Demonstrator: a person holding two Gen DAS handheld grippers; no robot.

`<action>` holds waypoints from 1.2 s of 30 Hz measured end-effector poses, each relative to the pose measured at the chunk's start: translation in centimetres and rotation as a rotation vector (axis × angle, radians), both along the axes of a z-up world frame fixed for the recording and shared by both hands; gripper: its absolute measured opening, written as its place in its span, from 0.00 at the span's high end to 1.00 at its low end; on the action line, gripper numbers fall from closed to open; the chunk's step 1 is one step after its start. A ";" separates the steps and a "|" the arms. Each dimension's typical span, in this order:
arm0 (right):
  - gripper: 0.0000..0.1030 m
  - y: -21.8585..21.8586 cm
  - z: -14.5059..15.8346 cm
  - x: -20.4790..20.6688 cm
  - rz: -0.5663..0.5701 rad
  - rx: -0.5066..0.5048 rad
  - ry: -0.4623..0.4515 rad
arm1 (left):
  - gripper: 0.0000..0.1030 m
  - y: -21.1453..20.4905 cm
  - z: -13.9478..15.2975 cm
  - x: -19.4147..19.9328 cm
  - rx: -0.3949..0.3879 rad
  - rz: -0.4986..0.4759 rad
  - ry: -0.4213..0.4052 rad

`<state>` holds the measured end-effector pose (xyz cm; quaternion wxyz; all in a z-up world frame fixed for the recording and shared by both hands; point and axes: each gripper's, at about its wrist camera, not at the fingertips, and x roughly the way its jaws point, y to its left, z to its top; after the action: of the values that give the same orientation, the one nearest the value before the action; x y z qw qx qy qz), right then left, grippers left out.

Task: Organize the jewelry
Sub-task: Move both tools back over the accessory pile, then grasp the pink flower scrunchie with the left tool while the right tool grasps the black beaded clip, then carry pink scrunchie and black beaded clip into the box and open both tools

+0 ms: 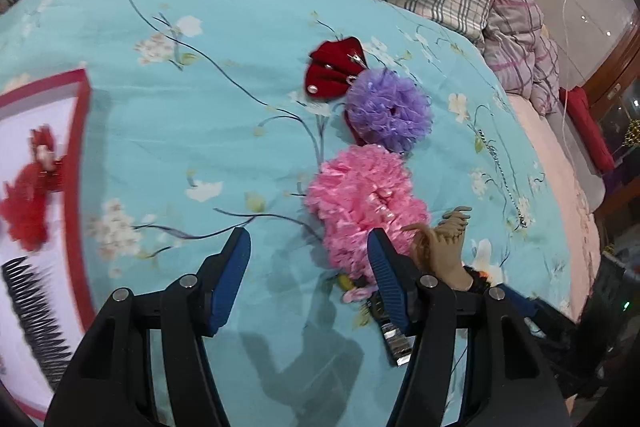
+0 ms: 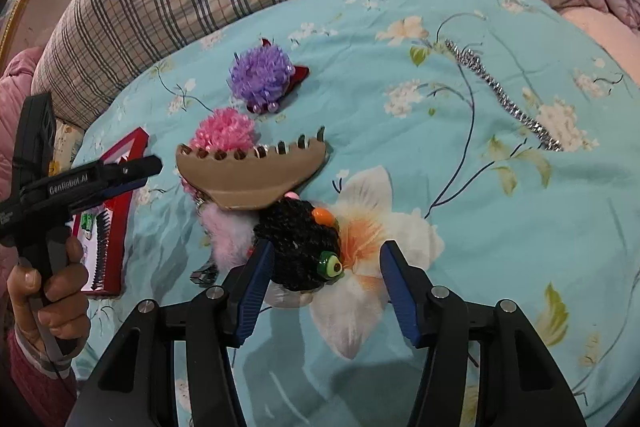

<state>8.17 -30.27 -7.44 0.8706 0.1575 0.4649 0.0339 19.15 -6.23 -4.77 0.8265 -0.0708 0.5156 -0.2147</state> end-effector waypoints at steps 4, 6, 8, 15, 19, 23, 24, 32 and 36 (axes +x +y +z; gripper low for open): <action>0.50 0.2 -0.8 0.4 0.011 0.006 0.006 | 0.42 -1.4 -1.1 1.2 -0.016 -0.018 0.033; 0.64 0.4 -0.9 0.6 0.017 0.009 0.003 | 0.42 -2.2 -1.8 1.7 -0.022 -0.034 0.052; 0.77 0.5 -1.0 0.9 0.025 0.014 0.008 | 0.44 -2.9 -2.2 1.9 -0.024 -0.048 0.052; 0.81 -0.2 -0.8 0.7 0.016 0.040 -0.002 | 0.89 -2.9 -2.5 1.4 -0.021 -0.082 0.042; 0.82 -0.4 -0.2 0.4 0.013 0.046 -0.014 | 0.93 -2.3 -1.5 0.3 -0.018 -0.089 -0.007; 0.83 -0.9 0.5 0.0 0.003 0.051 -0.033 | 0.94 -1.4 -0.3 -0.5 -0.019 -0.077 -0.043; 0.83 -0.9 0.7 0.0 0.001 0.050 -0.037 | 0.94 -1.1 -0.1 -0.5 -0.022 -0.072 -0.050; 0.83 -0.6 2.4 -0.2 0.008 0.056 -0.077 | 0.95 2.3 3.0 -1.8 -0.042 -0.020 -0.120; 0.83 0.3 2.9 -0.4 0.028 0.060 -0.090 | 0.95 3.7 3.5 -2.6 -0.037 0.000 -0.136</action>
<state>7.81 -30.02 -4.53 0.8849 0.1753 0.4262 0.0669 16.53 -2.56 -1.28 0.8582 -0.0714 0.4540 -0.2287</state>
